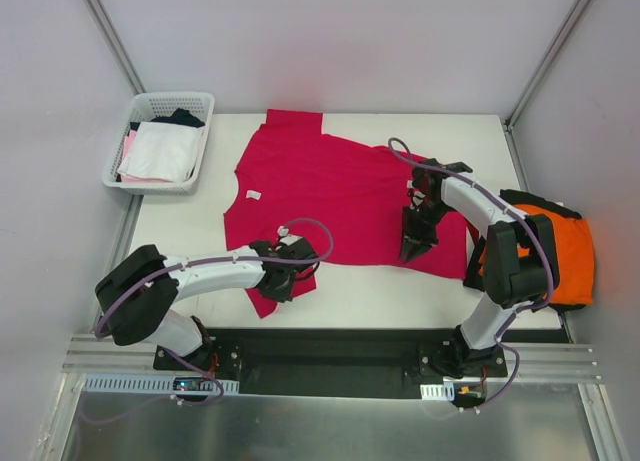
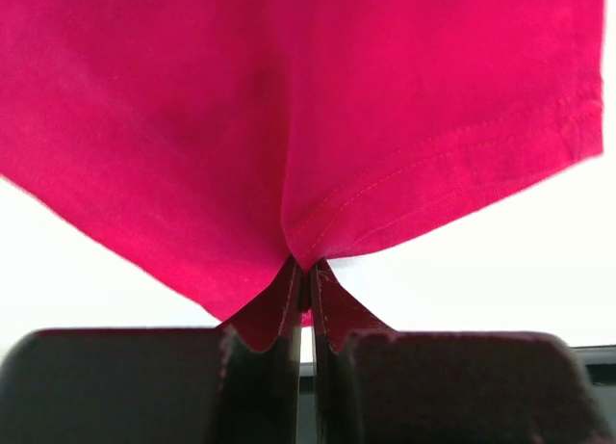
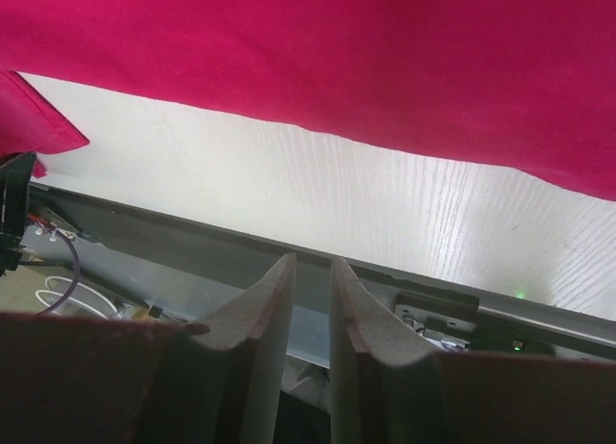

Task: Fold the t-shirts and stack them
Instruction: Fold the tshirt

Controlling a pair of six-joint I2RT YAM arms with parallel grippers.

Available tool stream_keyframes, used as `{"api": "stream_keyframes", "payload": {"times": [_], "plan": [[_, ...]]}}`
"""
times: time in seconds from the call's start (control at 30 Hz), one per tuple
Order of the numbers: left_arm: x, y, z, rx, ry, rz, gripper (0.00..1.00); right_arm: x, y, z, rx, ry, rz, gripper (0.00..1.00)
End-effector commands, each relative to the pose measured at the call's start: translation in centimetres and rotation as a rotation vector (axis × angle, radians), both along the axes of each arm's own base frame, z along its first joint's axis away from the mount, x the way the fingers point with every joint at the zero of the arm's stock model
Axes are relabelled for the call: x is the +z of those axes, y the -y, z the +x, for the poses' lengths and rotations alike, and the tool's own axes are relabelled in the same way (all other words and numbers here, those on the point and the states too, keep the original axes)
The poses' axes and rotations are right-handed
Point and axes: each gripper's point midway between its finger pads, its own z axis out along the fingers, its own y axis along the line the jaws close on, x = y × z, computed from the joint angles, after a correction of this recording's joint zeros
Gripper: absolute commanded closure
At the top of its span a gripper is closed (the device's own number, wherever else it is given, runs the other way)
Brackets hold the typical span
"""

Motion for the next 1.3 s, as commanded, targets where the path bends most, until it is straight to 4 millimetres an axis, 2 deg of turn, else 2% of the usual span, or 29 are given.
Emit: {"api": "stream_keyframes", "payload": {"times": [0.0,0.37,0.57,0.77,1.1,1.27], "plan": [[1.4,-2.4,0.1,0.009,0.018,0.123,1.00,0.6,0.0,0.2,0.018,0.021,-0.001,0.76],[7.1,-0.5,3.3,-0.008,0.118,0.077,1.00,-0.2,0.3,-0.8,0.007,0.019,-0.007,0.76],[8.5,-0.6,4.3,0.010,0.140,0.081,1.00,-0.1,1.2,-1.2,0.012,0.035,-0.048,0.76],[9.3,-1.0,5.0,0.059,0.149,0.084,1.00,0.0,5.0,-2.1,-0.048,0.099,-0.190,0.70],[9.7,-2.7,6.8,0.214,0.127,0.049,1.00,0.0,11.8,-3.1,-0.291,0.186,-0.366,0.71],[10.9,-3.7,8.5,0.287,0.138,0.017,1.00,-0.2,12.4,-3.6,-0.330,0.189,-0.363,0.70]]}}
